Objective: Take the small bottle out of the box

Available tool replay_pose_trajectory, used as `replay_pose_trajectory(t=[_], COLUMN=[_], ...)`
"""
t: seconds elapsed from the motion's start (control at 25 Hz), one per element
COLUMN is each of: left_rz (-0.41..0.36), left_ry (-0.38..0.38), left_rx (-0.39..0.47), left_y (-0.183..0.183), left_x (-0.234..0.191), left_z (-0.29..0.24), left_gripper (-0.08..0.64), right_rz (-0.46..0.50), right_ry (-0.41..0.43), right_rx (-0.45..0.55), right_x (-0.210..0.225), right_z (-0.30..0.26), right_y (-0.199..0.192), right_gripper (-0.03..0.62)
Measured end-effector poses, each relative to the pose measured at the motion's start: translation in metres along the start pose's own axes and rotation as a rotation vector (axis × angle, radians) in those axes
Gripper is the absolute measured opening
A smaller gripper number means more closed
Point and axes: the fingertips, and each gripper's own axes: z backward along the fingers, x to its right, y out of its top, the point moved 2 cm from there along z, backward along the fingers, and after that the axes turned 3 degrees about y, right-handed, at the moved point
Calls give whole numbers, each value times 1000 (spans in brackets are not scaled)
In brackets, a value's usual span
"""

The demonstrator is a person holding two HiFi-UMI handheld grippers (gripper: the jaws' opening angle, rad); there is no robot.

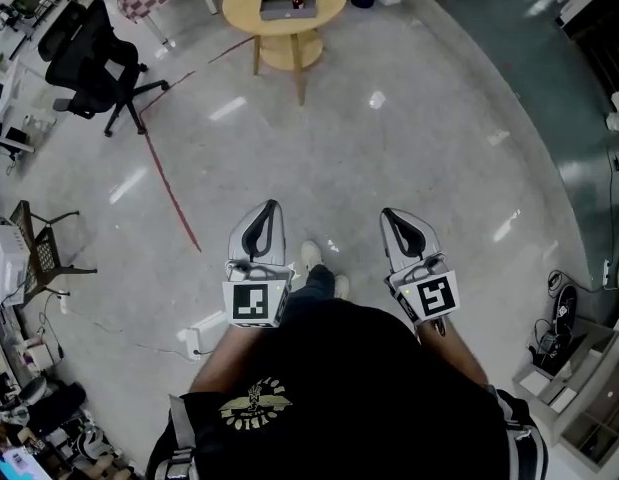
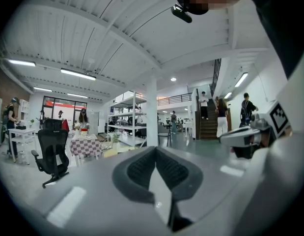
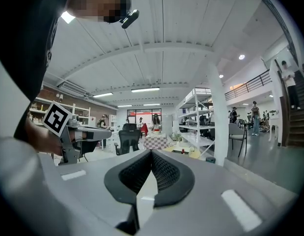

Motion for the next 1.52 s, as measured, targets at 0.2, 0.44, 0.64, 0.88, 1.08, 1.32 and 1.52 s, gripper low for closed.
replay_pose_trajectory(t=[0.2, 0.44, 0.64, 0.88, 1.08, 1.32, 1.52], left_rz=[6, 2, 11, 16, 20, 33, 37], left_ry=[7, 11, 5, 0, -12, -9, 8], left_rx=[21, 34, 44, 86, 99, 85, 61], left_y=[1, 11, 17, 31, 37, 32, 24], left_x=[-13, -36, -57, -80, -96, -100, -102], left_z=[-19, -46, -68, -84, -94, -94, -97], left_gripper=[0, 0, 0, 0, 0, 0, 0], right_rz=[19, 28, 71, 77, 71, 70, 60], right_ry=[10, 26, 31, 17, 6, -13, -7], right_rx=[10, 8, 16, 26, 34, 7, -5], right_x=[8, 13, 18, 19, 15, 16, 24], right_z=[-18, -53, -85, -109, -127, -130, -136], right_y=[7, 19, 30, 44, 53, 51, 45], right_gripper=[8, 8, 8, 8, 8, 8, 8])
